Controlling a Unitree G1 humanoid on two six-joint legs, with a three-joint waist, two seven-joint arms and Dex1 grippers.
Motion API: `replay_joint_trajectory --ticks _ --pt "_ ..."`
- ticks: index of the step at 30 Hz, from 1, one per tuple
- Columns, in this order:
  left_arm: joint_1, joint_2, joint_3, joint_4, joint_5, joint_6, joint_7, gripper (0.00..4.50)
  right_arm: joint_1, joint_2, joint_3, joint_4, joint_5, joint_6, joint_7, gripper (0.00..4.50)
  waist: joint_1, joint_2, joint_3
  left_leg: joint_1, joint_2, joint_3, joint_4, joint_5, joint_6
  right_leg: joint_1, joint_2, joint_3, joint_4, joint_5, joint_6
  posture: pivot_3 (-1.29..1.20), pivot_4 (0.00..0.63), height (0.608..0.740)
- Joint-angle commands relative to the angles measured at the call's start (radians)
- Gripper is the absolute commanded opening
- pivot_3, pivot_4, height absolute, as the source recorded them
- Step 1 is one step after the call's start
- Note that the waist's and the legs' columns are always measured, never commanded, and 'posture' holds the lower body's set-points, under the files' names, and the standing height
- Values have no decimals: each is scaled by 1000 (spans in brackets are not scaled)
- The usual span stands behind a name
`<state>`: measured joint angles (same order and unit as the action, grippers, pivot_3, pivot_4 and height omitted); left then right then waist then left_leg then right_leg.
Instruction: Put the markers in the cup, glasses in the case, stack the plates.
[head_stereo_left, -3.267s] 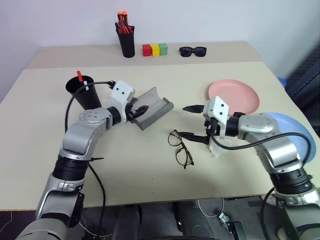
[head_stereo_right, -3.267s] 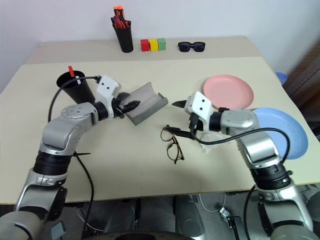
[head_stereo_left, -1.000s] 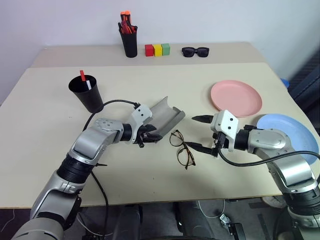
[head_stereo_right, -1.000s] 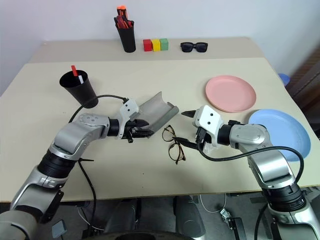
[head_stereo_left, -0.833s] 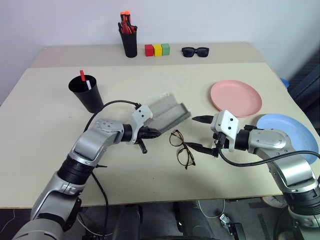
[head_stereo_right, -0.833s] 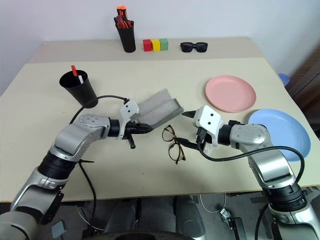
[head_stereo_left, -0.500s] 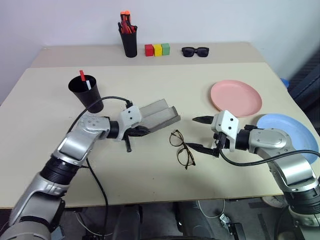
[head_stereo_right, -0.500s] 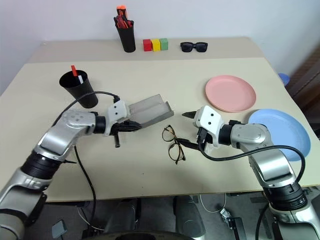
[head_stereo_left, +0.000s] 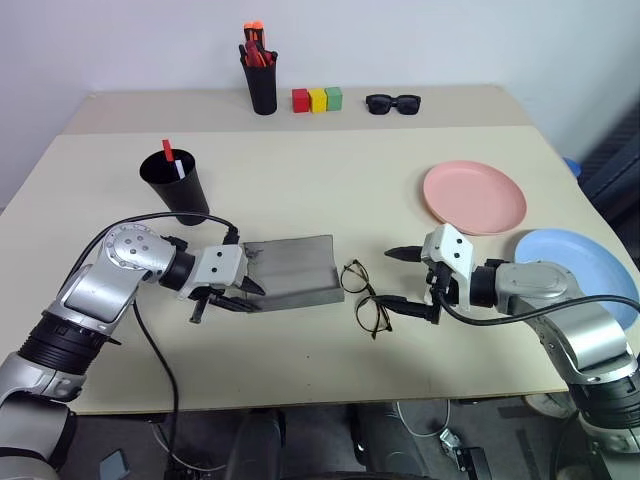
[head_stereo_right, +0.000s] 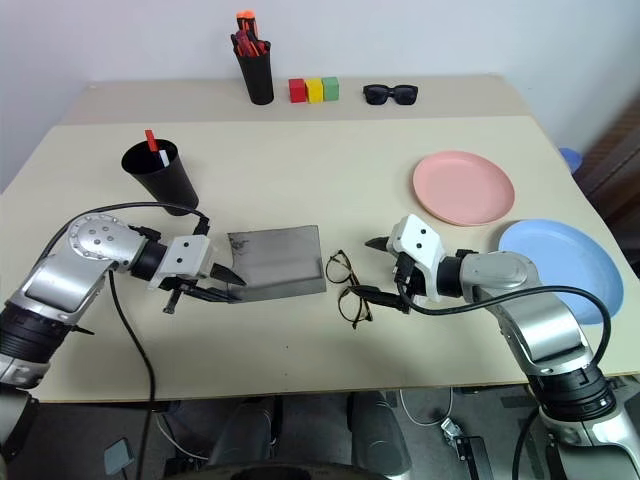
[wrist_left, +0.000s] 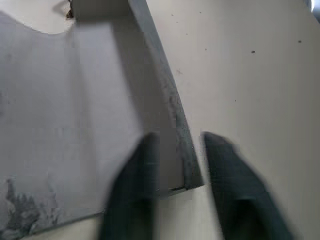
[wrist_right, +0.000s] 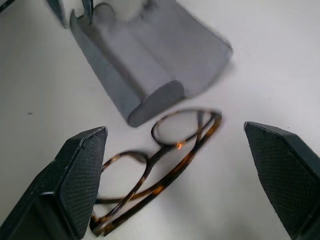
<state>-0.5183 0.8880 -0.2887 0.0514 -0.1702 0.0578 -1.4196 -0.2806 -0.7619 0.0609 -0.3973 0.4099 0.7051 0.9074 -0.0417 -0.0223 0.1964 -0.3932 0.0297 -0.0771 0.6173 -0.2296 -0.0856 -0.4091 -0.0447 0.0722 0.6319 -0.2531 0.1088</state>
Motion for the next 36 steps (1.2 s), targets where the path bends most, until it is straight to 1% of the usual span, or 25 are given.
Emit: replay_joint_trajectory --ticks 1,6,10,13,16,18,20,22,23,28,29,33,36 --pt "-19 -23 34 22 26 -37 45 3310 -13 1 -44 -54 74 133 -38 4500 -1 0 0 0 0 0 0 0 0 0 0 0 0 0 0 0 150 740" --pt "-3 -45 116 -32 -41 15 100 3310 -44 79 -92 -72 195 360 -146 4500 -3 0 0 0 0 0 0 0 0 0 0 0 0 0 0 0 150 740" --pt "50 -76 188 -119 -105 79 173 3310 -51 126 -96 -69 227 464 -224 4500 -1 0 0 0 0 0 0 0 0 0 0 0 1 0 1 0 150 740" --pt "135 -99 236 -240 -161 153 234 3310 -69 174 -96 -53 242 539 -282 4500 -3 0 0 0 0 0 0 0 1 0 0 0 1 0 1 0 150 740" --pt "232 -96 258 -340 -163 191 285 3310 -90 227 -103 -36 254 590 -330 4500 -4 0 0 0 1 0 0 0 1 0 1 0 1 1 1 0 150 740" --pt "277 -92 273 -373 -161 207 314 3310 -99 241 -92 -23 245 607 -353 4500 -3 0 0 1 1 0 0 0 1 0 1 0 1 1 1 0 150 740" --pt "321 -93 300 -400 -168 228 346 3365 -107 254 -87 -12 242 620 -371 3950 -2 0 0 1 1 0 0 0 1 0 1 0 1 0 0 0 150 740" --pt "357 -95 329 -424 -177 250 375 3365 -116 260 -88 -3 245 630 -379 3207 -1 0 0 0 1 0 0 0 1 0 0 0 1 0 0 0 150 740" --pt "378 -95 345 -437 -181 260 388 3365 -120 256 -84 -1 246 634 -380 2597 -2 0 0 0 1 0 0 0 1 0 0 0 1 0 0 0 150 740" --pt "456 -96 383 -479 -179 274 437 3365 -129 233 -75 8 242 639 -371 85 -2 0 0 1 1 0 0 0 1 0 1 0 1 0 0 0 150 740" --pt "464 -98 387 -482 -180 275 445 3365 -133 229 -77 9 244 639 -369 26 -2 0 0 1 1 0 0 0 1 0 1 0 1 0 0 0 150 740" --pt "487 -102 406 -489 -180 281 478 3365 -150 183 -52 -16 235 609 -346 26 -2 0 0 1 1 0 0 0 1 0 0 0 0 0 0 0 150 740" --pt "518 -109 447 -477 -180 290 517 3365 -186 94 20 -75 190 499 -284 26 -2 0 0 1 1 0 0 0 1 0 0 0 0 0 0 0 150 740"
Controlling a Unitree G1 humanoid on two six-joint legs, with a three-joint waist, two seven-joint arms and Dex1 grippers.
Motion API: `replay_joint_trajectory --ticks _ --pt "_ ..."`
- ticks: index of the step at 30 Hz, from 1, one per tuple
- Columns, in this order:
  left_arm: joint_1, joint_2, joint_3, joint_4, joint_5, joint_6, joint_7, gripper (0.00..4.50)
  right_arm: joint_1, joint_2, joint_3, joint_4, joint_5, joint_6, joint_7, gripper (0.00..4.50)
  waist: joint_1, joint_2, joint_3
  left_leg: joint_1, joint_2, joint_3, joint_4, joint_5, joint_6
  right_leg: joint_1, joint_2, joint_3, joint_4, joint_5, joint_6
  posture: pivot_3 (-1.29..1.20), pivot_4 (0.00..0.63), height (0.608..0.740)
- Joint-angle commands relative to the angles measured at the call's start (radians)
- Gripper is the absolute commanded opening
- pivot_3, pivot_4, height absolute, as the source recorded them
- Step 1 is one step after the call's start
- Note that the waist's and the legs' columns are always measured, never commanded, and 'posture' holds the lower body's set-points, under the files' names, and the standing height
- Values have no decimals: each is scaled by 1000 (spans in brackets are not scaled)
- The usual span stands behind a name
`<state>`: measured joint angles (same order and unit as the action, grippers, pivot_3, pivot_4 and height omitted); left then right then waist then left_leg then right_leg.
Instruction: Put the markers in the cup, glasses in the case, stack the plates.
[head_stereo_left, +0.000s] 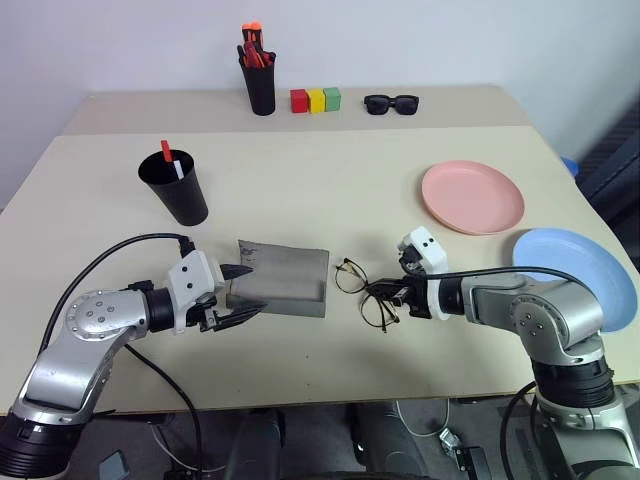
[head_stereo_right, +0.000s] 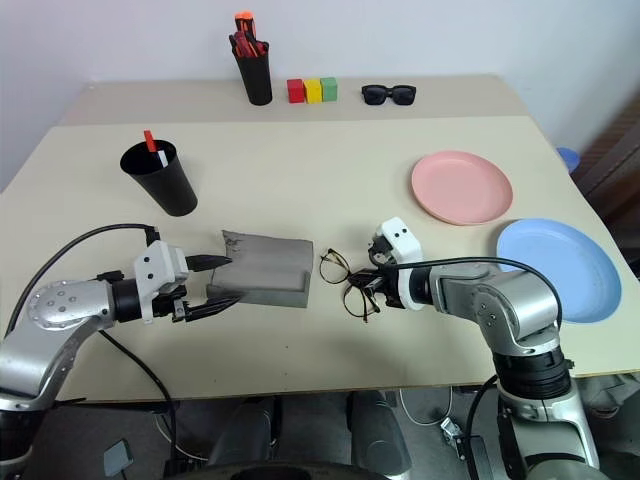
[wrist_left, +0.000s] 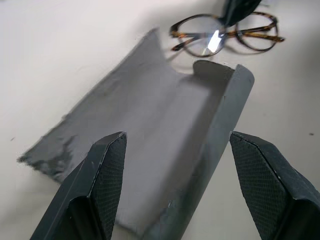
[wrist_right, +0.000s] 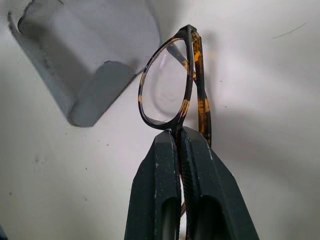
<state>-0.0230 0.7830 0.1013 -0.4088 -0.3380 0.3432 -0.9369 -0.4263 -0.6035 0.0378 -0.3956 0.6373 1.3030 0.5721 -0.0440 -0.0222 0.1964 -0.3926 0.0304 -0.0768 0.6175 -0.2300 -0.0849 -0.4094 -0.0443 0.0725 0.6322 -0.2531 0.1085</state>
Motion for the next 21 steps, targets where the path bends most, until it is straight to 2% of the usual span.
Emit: replay_joint_trajectory --ticks 1,3,5,7,9,11,13,17,21 --pt "41 -6 79 -14 -13 3 47 3365 -60 -103 74 -102 -61 -146 80 26 -2 1 0 0 0 0 0 0 0 0 0 0 0 0 0 0 150 740" --pt "71 -15 126 -8 -23 4 72 3365 -109 -158 119 -123 -98 -222 127 26 -5 1 0 0 0 1 -1 0 0 -1 0 1 0 0 0 0 150 740" --pt "101 -31 209 5 -46 15 108 3365 -217 -133 141 -99 -100 -260 152 26 -11 1 0 0 1 2 -1 0 0 -2 0 1 0 0 -1 0 150 740" --pt "131 -36 273 21 -60 22 125 3365 -312 -69 161 -67 -88 -270 158 26 -20 0 0 0 1 2 -2 0 0 -3 1 1 0 0 -1 0 150 740" --pt "170 -26 312 37 -51 3 114 3365 -380 42 167 -24 -48 -228 135 26 -24 0 0 0 2 2 -2 0 0 -3 1 1 1 0 -1 0 150 740" --pt "203 -19 350 61 -47 -16 102 3365 -431 144 219 28 -73 -223 101 26 -28 0 0 0 2 2 -2 0 0 -3 1 1 1 0 -2 0 150 740" --pt "235 -17 386 82 -61 -24 85 3365 -462 232 281 92 -112 -228 71 26 -26 0 0 0 2 2 -3 0 0 -4 1 1 1 0 -2 0 150 740" --pt "298 -20 431 71 -92 -13 58 3365 -474 299 419 204 -220 -320 73 26 -19 0 0 -1 1 2 -2 0 0 -4 -1 0 0 0 -2 0 150 740" --pt "340 -28 442 33 -88 -23 68 3365 -444 251 485 224 -289 -366 115 26 -17 0 0 -2 1 2 -2 0 0 -4 -1 0 -1 0 -3 0 150 740"
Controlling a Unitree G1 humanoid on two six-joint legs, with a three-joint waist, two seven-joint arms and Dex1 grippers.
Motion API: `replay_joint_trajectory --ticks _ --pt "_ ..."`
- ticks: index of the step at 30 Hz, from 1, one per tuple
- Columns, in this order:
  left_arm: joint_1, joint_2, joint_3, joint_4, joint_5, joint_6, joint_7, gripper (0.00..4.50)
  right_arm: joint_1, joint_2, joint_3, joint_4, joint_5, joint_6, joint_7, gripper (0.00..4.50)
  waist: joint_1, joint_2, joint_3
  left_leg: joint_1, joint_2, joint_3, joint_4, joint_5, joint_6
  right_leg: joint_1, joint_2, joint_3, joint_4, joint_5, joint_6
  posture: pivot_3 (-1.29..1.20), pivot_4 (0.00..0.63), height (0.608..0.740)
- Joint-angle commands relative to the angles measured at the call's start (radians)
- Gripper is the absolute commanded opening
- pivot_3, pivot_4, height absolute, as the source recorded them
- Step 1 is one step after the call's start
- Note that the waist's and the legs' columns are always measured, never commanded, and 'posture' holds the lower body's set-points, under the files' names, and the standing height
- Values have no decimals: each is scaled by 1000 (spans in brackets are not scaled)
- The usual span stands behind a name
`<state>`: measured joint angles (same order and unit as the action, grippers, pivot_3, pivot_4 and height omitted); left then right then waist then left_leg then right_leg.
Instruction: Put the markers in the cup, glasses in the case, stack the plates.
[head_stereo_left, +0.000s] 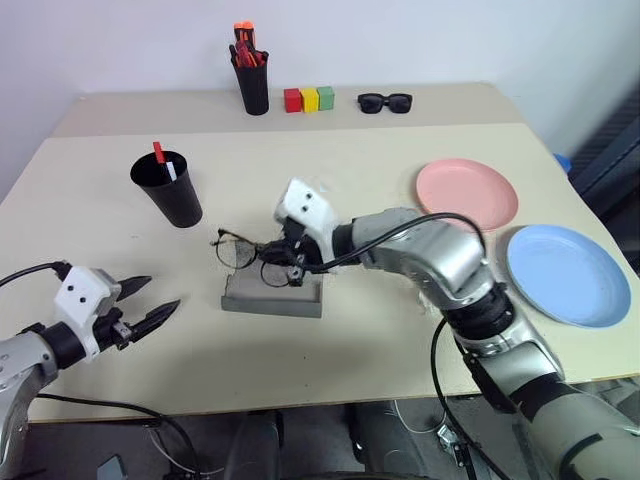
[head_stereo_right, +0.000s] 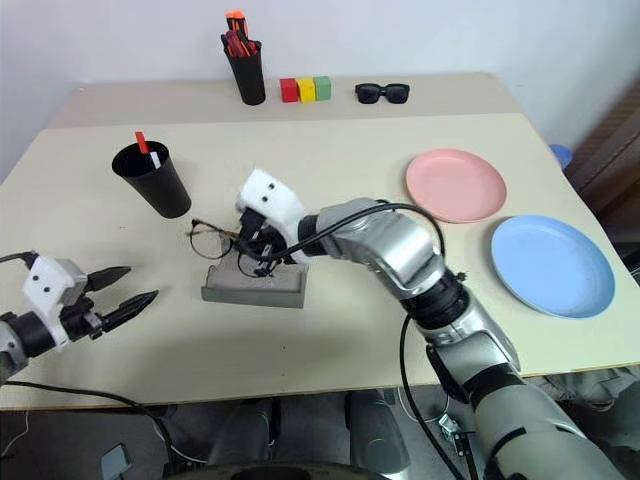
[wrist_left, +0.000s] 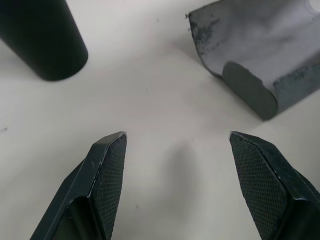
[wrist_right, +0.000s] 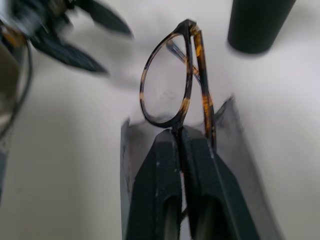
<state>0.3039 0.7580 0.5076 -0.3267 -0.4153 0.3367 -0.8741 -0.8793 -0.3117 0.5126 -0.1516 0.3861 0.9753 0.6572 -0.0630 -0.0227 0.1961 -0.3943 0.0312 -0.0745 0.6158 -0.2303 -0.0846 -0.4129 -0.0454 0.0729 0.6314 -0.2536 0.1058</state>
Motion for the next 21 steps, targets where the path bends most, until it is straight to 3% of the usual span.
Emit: replay_joint_trajectory --ticks 1,6,10,15,18,21 --pt "19 -5 36 -58 -12 -14 11 3365 18 -59 7 -31 -38 -34 45 26 3 0 0 0 0 0 0 0 0 0 0 0 0 0 0 0 150 740" --pt "31 -24 19 -104 -19 10 45 3365 62 -133 -4 -102 -13 4 111 26 -4 0 0 0 0 0 -1 0 0 0 0 0 1 -1 -1 0 150 740" --pt "-37 -30 -17 -99 -29 54 95 3365 76 -118 -23 -114 -2 16 119 1444 -7 0 0 2 1 0 -1 0 0 0 1 0 2 -1 -1 0 150 740" --pt "-195 -32 -70 -72 -61 135 137 3365 72 -71 -103 -144 11 -28 104 4027 -3 0 0 1 1 0 0 0 0 0 2 0 2 -1 -1 0 150 740" --pt "-350 -53 -168 -41 -73 194 167 2517 93 -94 -152 -190 22 -68 123 4092 3 0 0 1 0 -1 0 0 0 0 1 0 2 0 0 0 150 740" --pt "-520 -93 -295 18 -43 225 181 1078 149 -152 -193 -241 19 -154 161 4092 22 -1 0 1 0 -1 0 0 0 1 1 0 1 1 2 0 150 740"
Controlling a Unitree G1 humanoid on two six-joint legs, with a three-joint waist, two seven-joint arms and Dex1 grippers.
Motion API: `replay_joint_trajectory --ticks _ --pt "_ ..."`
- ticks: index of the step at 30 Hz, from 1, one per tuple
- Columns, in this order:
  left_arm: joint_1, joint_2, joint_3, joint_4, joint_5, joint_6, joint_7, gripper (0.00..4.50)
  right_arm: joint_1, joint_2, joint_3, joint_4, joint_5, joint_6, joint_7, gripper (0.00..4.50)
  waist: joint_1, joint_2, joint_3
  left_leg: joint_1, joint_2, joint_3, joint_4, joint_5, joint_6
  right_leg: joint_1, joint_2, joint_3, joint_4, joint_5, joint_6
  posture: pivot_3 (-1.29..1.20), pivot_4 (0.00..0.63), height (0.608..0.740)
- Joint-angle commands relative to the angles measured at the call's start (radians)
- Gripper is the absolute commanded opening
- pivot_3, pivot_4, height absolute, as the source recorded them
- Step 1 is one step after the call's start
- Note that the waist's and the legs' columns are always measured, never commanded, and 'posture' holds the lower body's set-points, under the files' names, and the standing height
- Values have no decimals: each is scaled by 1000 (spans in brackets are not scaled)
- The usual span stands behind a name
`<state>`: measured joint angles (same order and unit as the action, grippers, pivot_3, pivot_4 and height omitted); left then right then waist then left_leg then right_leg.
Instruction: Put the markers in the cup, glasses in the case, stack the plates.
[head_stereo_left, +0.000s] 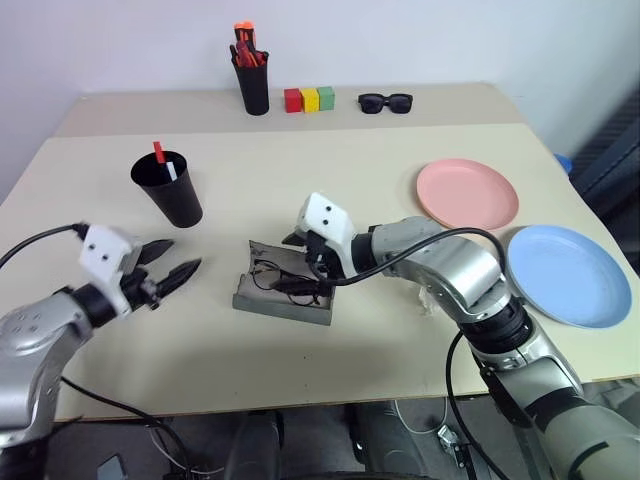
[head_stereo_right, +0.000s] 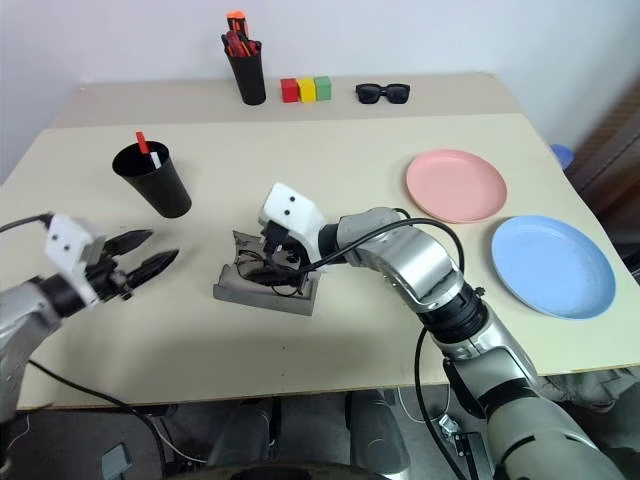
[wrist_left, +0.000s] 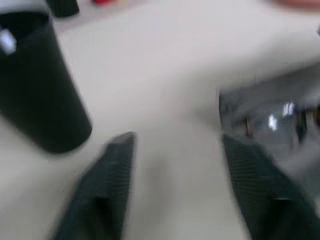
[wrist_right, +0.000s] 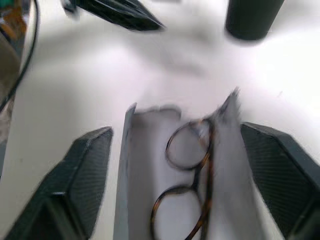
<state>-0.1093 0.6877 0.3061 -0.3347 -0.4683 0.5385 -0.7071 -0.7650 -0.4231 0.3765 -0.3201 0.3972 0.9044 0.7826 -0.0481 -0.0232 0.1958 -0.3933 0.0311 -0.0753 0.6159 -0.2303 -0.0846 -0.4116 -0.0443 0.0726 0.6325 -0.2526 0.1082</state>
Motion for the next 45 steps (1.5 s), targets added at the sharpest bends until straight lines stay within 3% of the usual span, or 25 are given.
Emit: replay_joint_trajectory --ticks 1,2,9,14,18,23,36,40,45 --pt "-155 -35 -131 48 21 28 13 601 57 -60 -69 -87 5 -110 47 4092 6 0 0 0 0 0 0 0 0 1 0 0 -1 0 0 0 150 740" --pt "-221 -46 -186 93 49 33 9 78 92 -90 -88 -101 -5 -154 60 4092 8 0 0 0 0 0 0 0 0 1 0 0 -1 0 0 0 150 740" --pt "-574 -133 -412 527 216 -26 -50 78 334 -266 -224 -162 -25 -342 125 4092 2 0 0 0 -1 -1 0 0 0 2 0 0 -2 0 1 0 150 740" --pt "-678 -151 -495 692 247 -42 -209 78 437 -315 -286 -210 -17 -349 113 4092 -7 0 0 1 0 -1 -1 0 0 1 2 0 0 0 2 0 150 740" --pt "-658 -79 -544 644 232 -54 -425 78 479 -310 -318 -238 -25 -330 60 4092 -9 0 0 0 0 -1 -1 0 0 1 1 0 0 0 2 0 150 740" --pt "-598 0 -521 547 223 -71 -512 78 494 -308 -320 -243 -27 -334 37 4092 -6 0 0 1 0 -1 0 0 0 1 1 0 0 -2 -2 0 150 740" --pt "-283 161 -456 173 215 -172 -533 78 417 -291 -291 -109 -61 -396 50 4092 5 0 0 1 0 0 0 0 0 1 0 0 -1 -2 -3 0 150 740" --pt "-256 138 -408 150 220 -212 -458 78 396 -323 -316 -55 -74 -400 67 4092 7 0 0 0 0 0 0 0 0 1 0 0 -1 -2 -3 0 150 740" --pt "-283 54 -367 91 177 -244 -379 78 457 -500 -369 -22 -109 -452 181 4092 16 0 1 0 -1 0 2 0 0 2 -1 0 -1 -2 -2 0 150 740"
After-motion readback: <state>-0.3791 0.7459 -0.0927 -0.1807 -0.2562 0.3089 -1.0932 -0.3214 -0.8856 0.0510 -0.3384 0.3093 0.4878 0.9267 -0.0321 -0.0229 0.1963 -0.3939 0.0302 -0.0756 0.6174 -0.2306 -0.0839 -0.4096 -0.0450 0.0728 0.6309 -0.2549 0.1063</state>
